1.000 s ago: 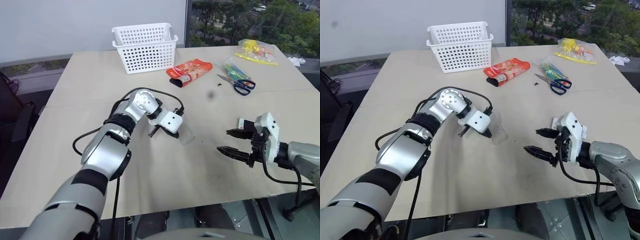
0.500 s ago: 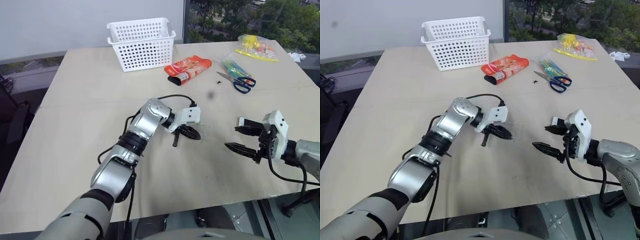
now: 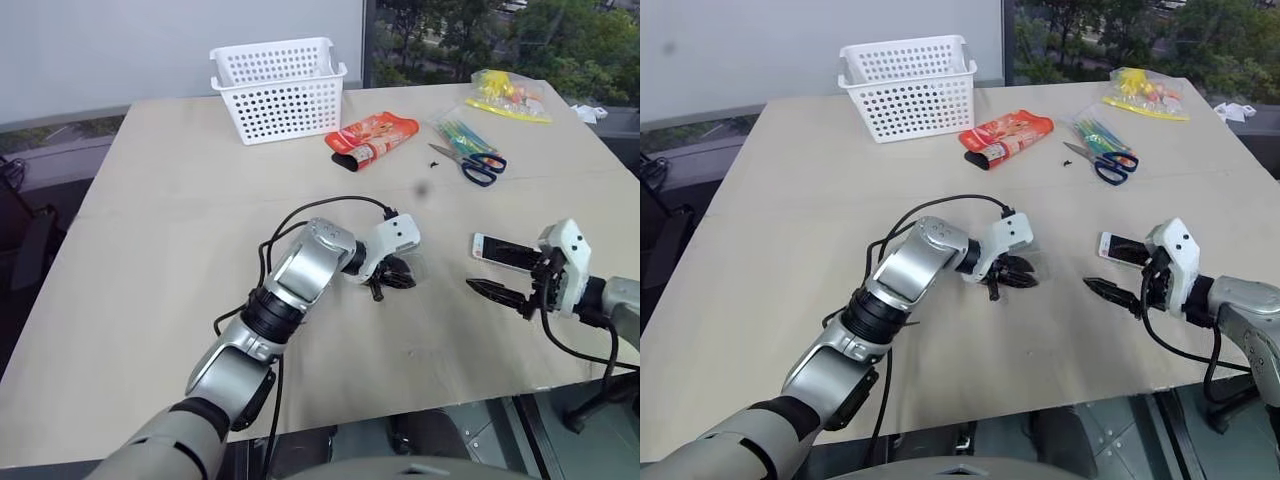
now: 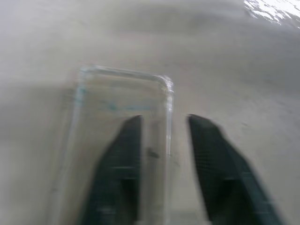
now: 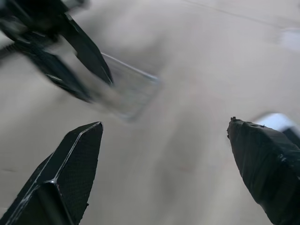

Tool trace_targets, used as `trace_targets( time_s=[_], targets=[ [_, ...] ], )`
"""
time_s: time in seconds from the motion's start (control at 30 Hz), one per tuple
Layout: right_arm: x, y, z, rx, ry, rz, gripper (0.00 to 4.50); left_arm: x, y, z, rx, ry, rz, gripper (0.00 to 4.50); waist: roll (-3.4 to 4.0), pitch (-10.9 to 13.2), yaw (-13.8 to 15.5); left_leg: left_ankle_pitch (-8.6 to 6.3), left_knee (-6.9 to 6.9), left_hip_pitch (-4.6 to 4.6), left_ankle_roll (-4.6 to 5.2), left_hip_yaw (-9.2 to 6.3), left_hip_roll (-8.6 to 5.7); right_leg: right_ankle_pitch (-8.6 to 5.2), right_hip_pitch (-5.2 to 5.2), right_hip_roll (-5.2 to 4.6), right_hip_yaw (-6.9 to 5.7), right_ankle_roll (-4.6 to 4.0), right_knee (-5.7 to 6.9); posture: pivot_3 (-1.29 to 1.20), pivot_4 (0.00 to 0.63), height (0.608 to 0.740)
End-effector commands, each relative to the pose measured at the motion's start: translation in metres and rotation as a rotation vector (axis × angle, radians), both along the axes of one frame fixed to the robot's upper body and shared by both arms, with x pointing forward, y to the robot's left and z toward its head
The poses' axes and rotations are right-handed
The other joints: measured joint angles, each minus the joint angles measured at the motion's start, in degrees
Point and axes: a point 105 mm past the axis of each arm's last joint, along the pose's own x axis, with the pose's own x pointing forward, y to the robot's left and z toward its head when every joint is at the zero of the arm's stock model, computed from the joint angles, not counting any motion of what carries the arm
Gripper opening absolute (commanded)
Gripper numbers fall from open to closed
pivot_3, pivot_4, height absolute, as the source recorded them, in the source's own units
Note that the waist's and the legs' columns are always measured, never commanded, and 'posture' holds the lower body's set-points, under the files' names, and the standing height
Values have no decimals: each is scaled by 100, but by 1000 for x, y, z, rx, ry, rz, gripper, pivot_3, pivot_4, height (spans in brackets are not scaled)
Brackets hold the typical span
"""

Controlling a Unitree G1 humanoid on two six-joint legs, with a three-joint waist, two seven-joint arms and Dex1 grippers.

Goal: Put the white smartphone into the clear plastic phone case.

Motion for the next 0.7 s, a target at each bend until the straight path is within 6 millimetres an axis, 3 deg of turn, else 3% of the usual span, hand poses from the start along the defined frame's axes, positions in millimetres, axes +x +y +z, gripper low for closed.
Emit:
trace_targets(
  time_s=[0.03, 0.1, 0.17, 0.23, 0.4, 0.53, 0.7],
  targets=[
    [9, -20, 0, -63, -74, -4, 4500, 1, -6, 50, -223, -82, -39, 3574, -1, 1, 5, 0, 0, -1, 0, 1, 0, 0, 0, -1, 0, 0, -2, 0, 150, 740],
    [15, -27, -6, -73, -63, 3, 4500, -3, 0, 68, -325, -68, -48, 4454, 0, 1, 2, 0, 1, -2, 0, 7, -1, 4, 0, -2, 5, -5, -5, 0, 150, 740],
    [24, -36, -9, -82, -48, 0, 4500, -13, 10, 82, -386, -74, -85, 4454, 8, 5, -56, 0, 1, 2, 0, 14, 0, 15, -1, -1, 13, -23, -4, 0, 150, 740],
    [28, -48, -14, -109, 8, 18, 4500, -30, 32, 90, -404, -67, -139, 4454, 16, 6, -122, 0, 0, 4, -1, 15, -1, 15, 0, -1, 16, -24, -1, 0, 150, 740],
    [42, -77, -13, -159, 58, 1, 4500, -69, 83, 82, -334, -94, -192, 4454, 33, 17, -205, 1, -16, 23, -1, 20, 6, 15, 0, 8, 22, -26, 7, 0, 150, 740],
    [52, -85, -16, -202, 100, 17, 4500, -82, 95, 74, -335, -79, -122, 4454, 37, 29, -144, 1, -12, 26, -1, 30, 5, 10, 8, 5, 24, -33, 3, 0, 150, 740],
    [74, -79, -12, -147, 142, 20, 4500, -84, 100, 72, -355, -95, -18, 4454, 19, 48, -155, 1, -7, 87, -2, 55, -4, -10, 65, -5, 57, -27, -5, 0, 150, 740]
  ],
)
